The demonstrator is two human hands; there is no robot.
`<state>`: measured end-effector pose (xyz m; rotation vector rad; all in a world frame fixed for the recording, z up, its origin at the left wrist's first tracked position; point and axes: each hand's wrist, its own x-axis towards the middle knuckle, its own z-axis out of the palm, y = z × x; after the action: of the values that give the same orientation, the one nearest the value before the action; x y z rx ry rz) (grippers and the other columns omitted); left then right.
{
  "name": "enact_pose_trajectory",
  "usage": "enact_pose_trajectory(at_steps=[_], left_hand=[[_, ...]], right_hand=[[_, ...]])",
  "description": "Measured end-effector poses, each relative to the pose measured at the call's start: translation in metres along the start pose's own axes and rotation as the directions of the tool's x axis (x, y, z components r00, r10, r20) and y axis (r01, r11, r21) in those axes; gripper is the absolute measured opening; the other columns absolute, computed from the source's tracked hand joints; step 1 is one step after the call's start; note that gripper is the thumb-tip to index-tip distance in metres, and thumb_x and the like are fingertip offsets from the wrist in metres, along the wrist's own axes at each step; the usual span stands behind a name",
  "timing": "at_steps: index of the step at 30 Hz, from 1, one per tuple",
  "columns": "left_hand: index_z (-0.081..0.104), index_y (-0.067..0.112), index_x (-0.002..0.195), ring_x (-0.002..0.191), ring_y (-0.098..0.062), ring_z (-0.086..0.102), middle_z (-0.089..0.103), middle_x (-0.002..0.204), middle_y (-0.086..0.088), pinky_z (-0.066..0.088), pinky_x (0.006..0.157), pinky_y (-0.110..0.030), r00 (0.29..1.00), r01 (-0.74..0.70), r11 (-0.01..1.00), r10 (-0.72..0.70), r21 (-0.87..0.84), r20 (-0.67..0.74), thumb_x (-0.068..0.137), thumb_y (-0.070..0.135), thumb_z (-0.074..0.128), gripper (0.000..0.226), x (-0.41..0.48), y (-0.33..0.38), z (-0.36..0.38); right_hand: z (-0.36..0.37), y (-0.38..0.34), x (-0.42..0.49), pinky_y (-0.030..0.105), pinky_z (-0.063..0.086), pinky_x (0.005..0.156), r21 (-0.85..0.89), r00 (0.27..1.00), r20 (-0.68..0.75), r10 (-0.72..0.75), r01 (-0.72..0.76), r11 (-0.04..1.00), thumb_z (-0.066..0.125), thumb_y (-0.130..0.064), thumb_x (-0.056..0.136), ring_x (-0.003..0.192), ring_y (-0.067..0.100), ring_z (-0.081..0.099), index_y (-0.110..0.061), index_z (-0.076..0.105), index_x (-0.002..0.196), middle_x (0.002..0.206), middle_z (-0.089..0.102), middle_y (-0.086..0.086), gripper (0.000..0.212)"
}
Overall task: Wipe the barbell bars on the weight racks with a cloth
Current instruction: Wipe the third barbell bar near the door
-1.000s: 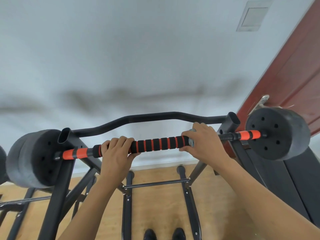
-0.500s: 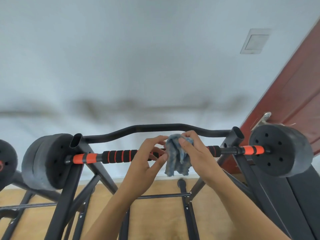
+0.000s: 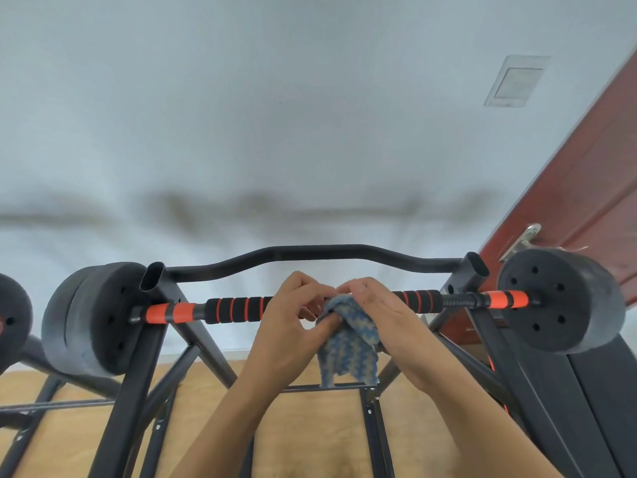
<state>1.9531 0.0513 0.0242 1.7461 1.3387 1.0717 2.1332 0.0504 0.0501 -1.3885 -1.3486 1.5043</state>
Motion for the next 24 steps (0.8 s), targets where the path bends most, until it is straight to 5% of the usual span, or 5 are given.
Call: enact_pose_trajectory(at_steps=[3, 7, 14, 17, 24], left_hand=[[0.068, 0.030, 0.096, 0.092, -0.011, 0.067, 0.066, 0.095, 0.013, 0.056, 0.078, -0.021, 0.996, 0.087, 0.988, -0.091, -0.124, -0.026, 0.097, 0.024, 0.071, 0.007, -0.001, 0.004, 0.001], [0.067, 0.022, 0.094, 0.087, -0.025, 0.074, 0.074, 0.091, -0.005, 0.062, 0.075, -0.038, 0.947, 0.277, 0.846, -0.320, -0.456, -0.018, 0.099, 0.020, 0.069, 0.006, 0.000, 0.011, 0.004], [0.060, 0.018, 0.113, 0.091, -0.025, 0.078, 0.078, 0.101, -0.003, 0.064, 0.074, -0.037, 0.935, 0.323, 0.787, -0.350, -0.525, 0.051, 0.101, 0.020, 0.068, 0.014, -0.006, 0.009, 0.008], [0.055, 0.022, 0.121, 0.093, -0.023, 0.077, 0.077, 0.105, -0.001, 0.064, 0.076, -0.034, 0.958, 0.279, 0.829, -0.274, -0.485, 0.084, 0.101, 0.020, 0.068, 0.024, -0.008, 0.007, 0.009], [0.070, 0.018, 0.115, 0.086, -0.016, 0.072, 0.077, 0.105, -0.003, 0.054, 0.066, -0.032, 0.932, 0.354, 0.867, -0.294, -0.350, 0.213, 0.098, 0.026, 0.074, 0.020, -0.019, -0.026, 0.023]], right_hand=[[0.003, -0.001, -0.006, 0.054, 0.057, 0.093, 0.156, 0.998, 0.057, -0.029, 0.020, 0.988, 0.057, -0.074, 0.084, 0.108, 0.028, 0.070, -0.023, 0.062, 0.121, 0.117, 0.070, 0.008, 0.064], [0.001, -0.001, -0.010, 0.053, 0.060, 0.088, 0.111, 0.989, -0.006, -0.151, 0.150, 0.982, 0.078, -0.054, 0.074, 0.104, 0.025, 0.072, -0.019, 0.067, 0.115, 0.111, 0.073, 0.005, 0.055], [-0.009, 0.010, 0.001, 0.043, 0.060, 0.084, -0.233, 0.957, -0.122, -0.261, 0.228, 0.945, 0.071, -0.032, 0.093, 0.093, 0.011, 0.070, -0.024, 0.073, 0.094, 0.091, 0.075, -0.006, 0.008], [-0.019, 0.006, 0.016, 0.048, 0.059, 0.074, -0.274, 0.919, -0.215, -0.330, 0.268, 0.924, 0.066, -0.029, 0.096, 0.081, 0.027, 0.068, -0.017, 0.069, 0.085, 0.080, 0.069, 0.005, 0.017], [-0.040, -0.017, 0.051, 0.039, 0.063, 0.062, -0.282, 0.935, -0.112, -0.336, 0.294, 0.913, 0.069, -0.026, 0.095, 0.081, 0.017, 0.073, -0.022, 0.070, 0.099, 0.091, 0.074, -0.005, 0.005]])
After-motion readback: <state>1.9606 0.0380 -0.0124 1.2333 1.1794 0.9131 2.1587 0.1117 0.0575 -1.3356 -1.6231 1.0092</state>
